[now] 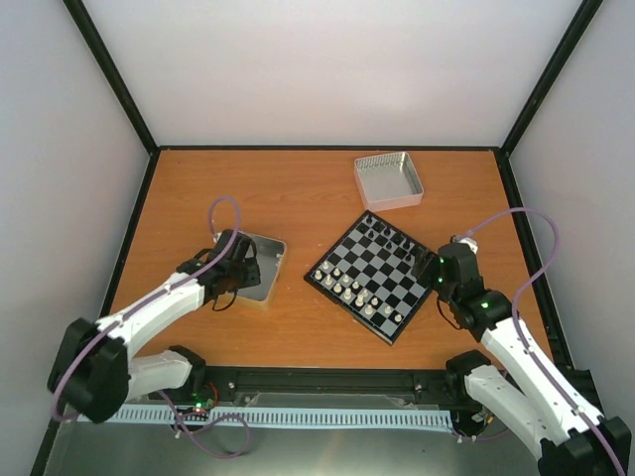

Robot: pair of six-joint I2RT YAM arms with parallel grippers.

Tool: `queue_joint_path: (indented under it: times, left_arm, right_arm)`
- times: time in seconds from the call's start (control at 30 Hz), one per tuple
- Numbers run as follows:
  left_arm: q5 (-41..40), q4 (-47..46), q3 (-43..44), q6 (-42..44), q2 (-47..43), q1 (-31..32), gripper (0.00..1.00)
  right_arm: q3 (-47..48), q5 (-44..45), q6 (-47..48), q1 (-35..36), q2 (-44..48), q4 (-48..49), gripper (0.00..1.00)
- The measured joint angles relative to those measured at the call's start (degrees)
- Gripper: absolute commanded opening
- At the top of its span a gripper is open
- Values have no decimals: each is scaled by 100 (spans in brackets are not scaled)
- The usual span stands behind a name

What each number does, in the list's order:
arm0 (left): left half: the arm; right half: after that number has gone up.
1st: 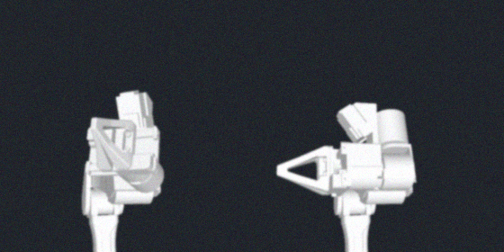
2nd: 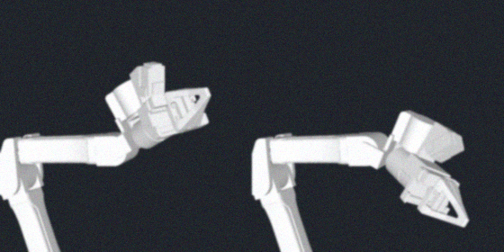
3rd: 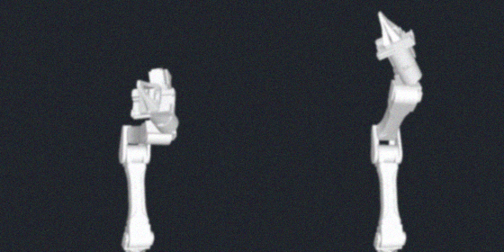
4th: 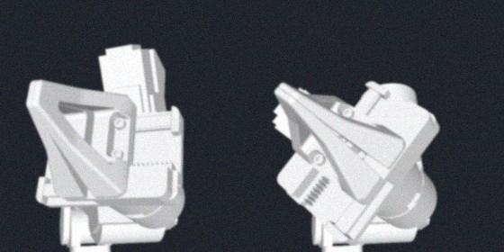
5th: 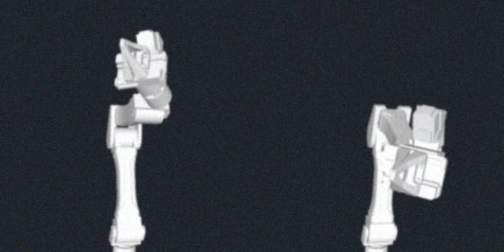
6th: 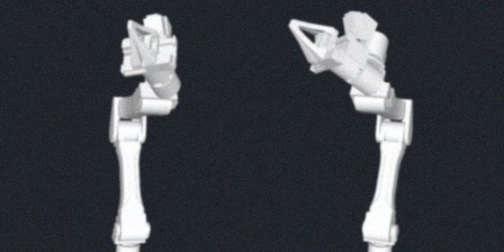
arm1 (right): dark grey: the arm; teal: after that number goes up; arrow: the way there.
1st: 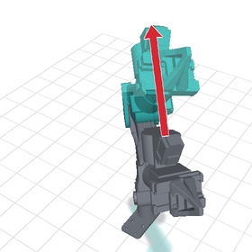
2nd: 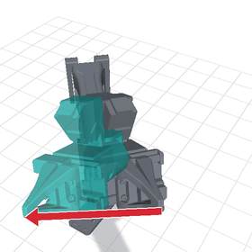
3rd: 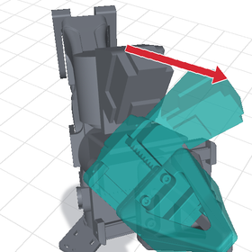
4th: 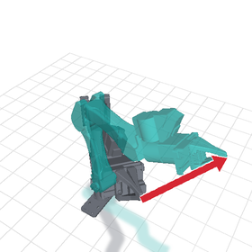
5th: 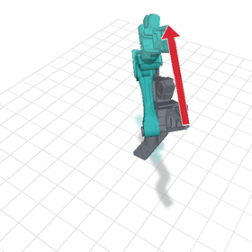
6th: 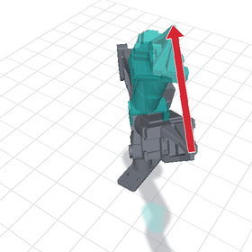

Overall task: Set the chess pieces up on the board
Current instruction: Move the storage box to the center of the board.

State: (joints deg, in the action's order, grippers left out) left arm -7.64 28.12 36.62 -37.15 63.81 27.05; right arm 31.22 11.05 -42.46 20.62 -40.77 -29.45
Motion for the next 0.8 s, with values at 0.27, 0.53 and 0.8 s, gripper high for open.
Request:
queue_joint_path:
  times: [0.27,0.53,0.8]
  left_arm:
    - [767,-186,-2,13,1014,-22,32]
    - [1495,-660,-160,37,1021,-17,31]
    - [2175,-1141,-352,9,1016,-13,35]
  right_arm:
    - [0,-256,-42,0,-479,-68,68]
    - [199,-623,264,11,-977,-4,67]
    - [1005,-767,538,542,-2028,140,67]
